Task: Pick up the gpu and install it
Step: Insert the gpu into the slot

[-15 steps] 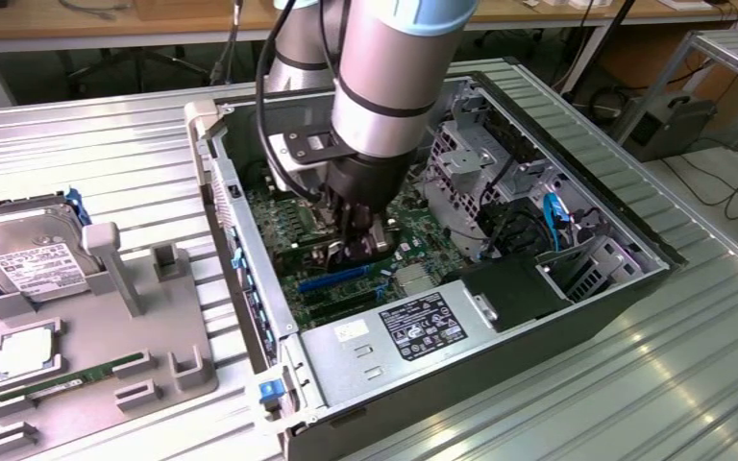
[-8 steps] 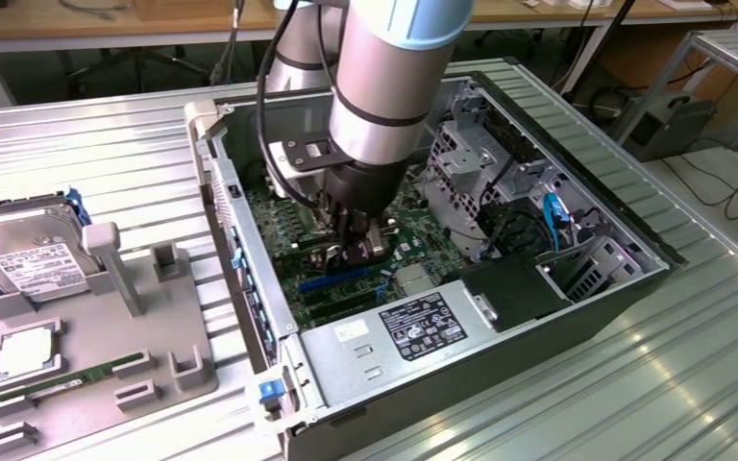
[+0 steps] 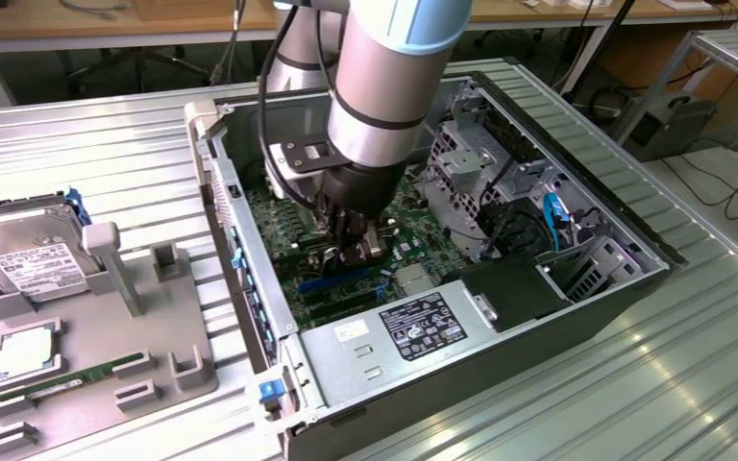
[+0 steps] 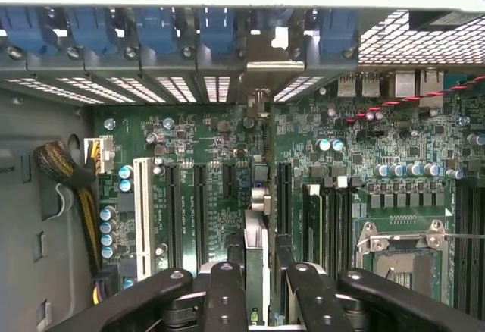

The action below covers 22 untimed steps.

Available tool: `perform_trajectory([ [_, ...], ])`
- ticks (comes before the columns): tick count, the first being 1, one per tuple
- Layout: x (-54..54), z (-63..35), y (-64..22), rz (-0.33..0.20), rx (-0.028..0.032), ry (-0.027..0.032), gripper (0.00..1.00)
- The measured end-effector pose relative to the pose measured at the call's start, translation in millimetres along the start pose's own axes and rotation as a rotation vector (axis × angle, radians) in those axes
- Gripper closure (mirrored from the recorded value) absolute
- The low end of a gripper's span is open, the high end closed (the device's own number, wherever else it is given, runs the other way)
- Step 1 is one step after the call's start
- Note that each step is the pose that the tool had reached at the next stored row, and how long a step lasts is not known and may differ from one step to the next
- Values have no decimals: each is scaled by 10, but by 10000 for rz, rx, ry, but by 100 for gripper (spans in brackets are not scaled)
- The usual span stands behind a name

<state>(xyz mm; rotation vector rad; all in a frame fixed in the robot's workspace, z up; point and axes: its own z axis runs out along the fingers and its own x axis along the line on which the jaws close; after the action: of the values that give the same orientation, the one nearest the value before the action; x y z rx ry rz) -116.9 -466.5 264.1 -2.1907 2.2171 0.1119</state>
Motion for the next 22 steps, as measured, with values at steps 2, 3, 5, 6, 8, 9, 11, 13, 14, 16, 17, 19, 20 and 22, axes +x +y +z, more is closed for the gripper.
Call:
perform_trajectory([
  [2, -1, 13, -2, -9, -46, 3, 74],
  [3, -1, 16, -3, -11, -52, 8, 74],
  [5, -4, 29, -5, -11, -63, 19, 74],
  [6, -4, 32, -5, -12, -74, 27, 74],
  [8, -6, 38, -6, -13, -96, 46, 74],
  [9, -7, 41, -6, -12, -107, 59, 74],
  [11, -12, 42, -6, -20, -141, 154, 74],
  [13, -15, 43, -6, -38, -148, 189, 74],
  [14, -16, 42, -6, -46, -151, 199, 74],
  [16, -18, 42, -7, -68, -153, 207, 74],
  [17, -19, 42, -7, -81, -154, 207, 74],
  [19, -21, 42, -7, -128, -156, 217, 74],
  [20, -21, 43, -7, -162, -158, 226, 74],
  [22, -22, 43, -7, -206, -161, 234, 74],
])
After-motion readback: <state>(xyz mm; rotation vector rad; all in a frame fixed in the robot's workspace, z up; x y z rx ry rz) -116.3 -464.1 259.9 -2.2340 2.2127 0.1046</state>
